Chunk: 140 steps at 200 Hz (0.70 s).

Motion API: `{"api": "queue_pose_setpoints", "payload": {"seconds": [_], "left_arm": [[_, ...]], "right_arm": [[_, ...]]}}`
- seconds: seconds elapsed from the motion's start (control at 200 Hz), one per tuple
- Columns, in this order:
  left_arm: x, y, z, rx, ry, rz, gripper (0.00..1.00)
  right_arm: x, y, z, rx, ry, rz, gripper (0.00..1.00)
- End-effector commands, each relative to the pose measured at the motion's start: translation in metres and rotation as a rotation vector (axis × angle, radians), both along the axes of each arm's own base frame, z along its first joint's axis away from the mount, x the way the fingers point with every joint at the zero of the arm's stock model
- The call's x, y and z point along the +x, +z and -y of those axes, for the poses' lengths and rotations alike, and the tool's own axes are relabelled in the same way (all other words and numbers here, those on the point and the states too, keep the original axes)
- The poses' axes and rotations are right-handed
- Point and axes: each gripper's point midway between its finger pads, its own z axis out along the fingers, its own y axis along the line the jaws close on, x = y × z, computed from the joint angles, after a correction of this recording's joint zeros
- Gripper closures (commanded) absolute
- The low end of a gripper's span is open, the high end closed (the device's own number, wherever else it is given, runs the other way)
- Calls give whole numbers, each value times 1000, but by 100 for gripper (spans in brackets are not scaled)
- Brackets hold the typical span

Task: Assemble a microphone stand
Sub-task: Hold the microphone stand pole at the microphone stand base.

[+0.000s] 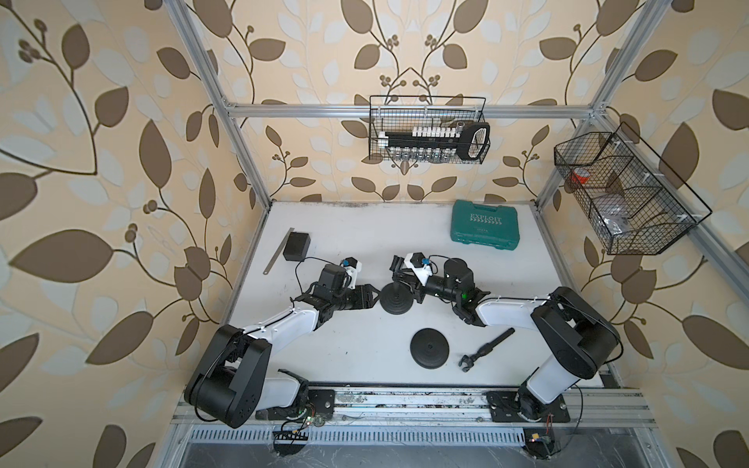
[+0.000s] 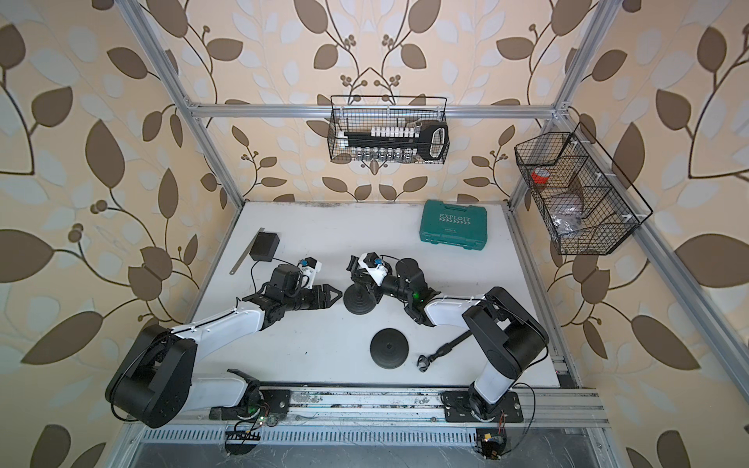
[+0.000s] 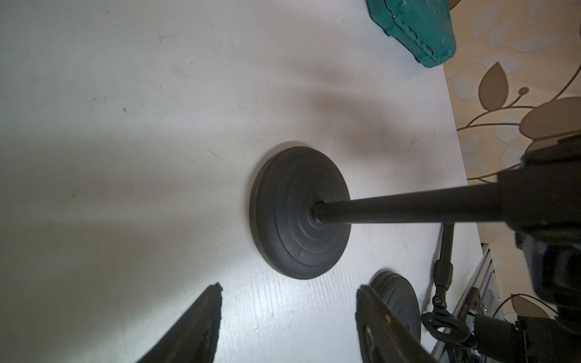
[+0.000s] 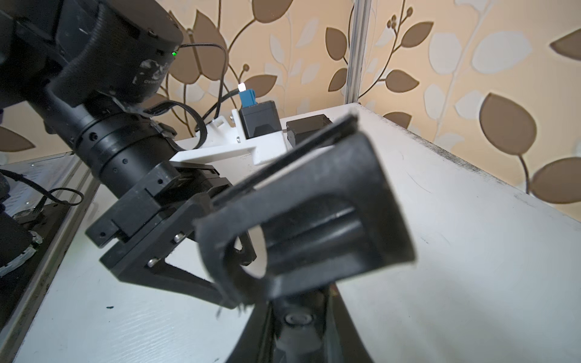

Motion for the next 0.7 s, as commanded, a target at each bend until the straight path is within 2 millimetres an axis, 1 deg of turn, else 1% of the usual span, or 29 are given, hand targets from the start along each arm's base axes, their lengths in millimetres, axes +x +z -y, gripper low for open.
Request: {"api": "queue_pose_setpoints", "payload": {"seconds": [0.0,0.195,0.47,0.58,0.695], "left_arm": [[2,4,2,-15,7,15,31],[3,3,5,-19,-3,3,31],[0,14,20,-63,-96,51,31],[0,18,22,-66,-107,82,31],[-2,19,23,-50,-113,100,30]], "right_arm": [[2,-1,1,7,-1,18,92],[2,-2,3,6,-6,19,92],[6,-4,7,-2,-17,32,92],[4,-7,6,-7,-5,25,92],[-1,-11,5,-3,15,13,92]]}}
